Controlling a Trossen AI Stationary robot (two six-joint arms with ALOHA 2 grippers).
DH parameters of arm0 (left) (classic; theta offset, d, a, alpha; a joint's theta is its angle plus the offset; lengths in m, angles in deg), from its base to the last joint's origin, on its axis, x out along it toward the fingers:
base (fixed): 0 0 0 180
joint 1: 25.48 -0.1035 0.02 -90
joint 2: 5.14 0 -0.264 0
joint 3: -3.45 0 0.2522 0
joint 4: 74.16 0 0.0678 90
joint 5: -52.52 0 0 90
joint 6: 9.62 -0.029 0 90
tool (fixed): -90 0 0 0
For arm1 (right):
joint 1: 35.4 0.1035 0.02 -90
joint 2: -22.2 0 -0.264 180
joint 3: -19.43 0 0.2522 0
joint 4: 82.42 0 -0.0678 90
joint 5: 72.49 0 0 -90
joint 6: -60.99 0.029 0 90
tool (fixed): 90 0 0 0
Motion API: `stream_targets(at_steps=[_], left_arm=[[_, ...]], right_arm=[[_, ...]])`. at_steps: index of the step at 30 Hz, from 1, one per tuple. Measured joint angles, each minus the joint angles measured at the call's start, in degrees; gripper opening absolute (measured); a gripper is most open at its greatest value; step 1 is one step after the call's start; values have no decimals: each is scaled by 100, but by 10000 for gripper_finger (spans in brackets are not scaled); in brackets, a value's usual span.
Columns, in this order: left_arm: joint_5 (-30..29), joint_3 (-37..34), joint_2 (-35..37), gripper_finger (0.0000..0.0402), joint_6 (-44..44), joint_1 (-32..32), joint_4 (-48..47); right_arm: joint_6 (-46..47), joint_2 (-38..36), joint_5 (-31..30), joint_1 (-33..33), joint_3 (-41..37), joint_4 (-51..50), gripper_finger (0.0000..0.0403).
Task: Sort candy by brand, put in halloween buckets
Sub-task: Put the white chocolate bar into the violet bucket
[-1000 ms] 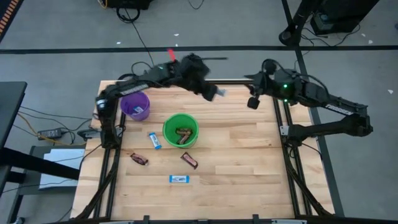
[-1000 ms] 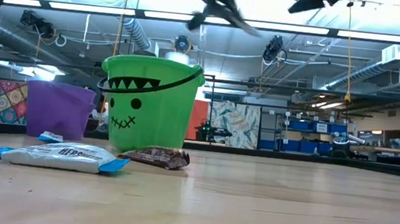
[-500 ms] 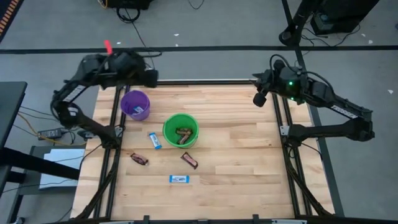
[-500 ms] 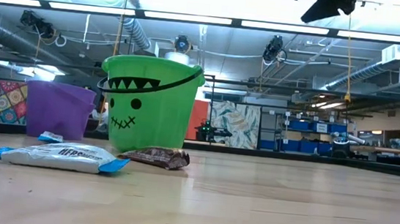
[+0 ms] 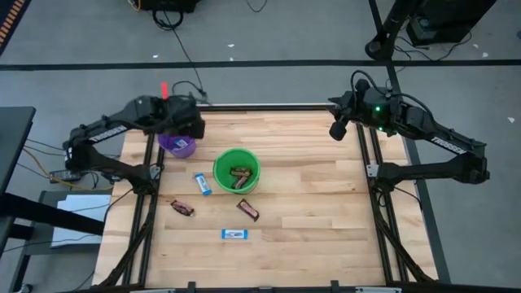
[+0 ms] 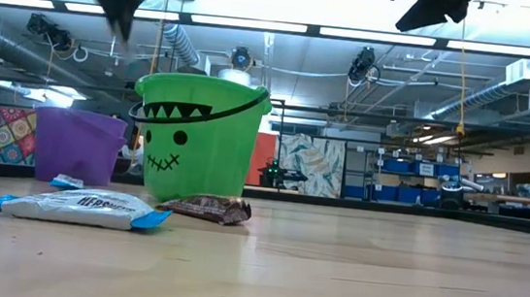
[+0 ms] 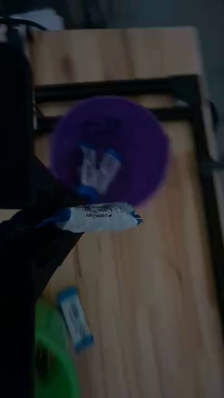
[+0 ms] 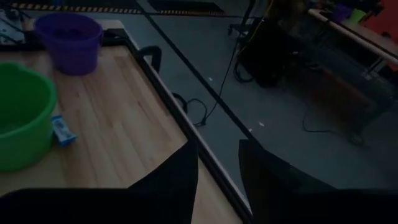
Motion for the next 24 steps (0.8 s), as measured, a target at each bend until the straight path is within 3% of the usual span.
stream_targets(at_steps=[6, 16, 24], left_arm=[[-30, -1114, 487, 32, 549, -7, 97], [-458, -1812, 644, 32, 566, -417, 494], [-877, -2038, 614, 88, 622, -491, 606]], right_arm=[[-14, 0, 5, 0, 0, -18, 128], [-62, 0, 58, 0, 0, 68, 128], [64, 0, 192, 6, 0, 130, 128]])
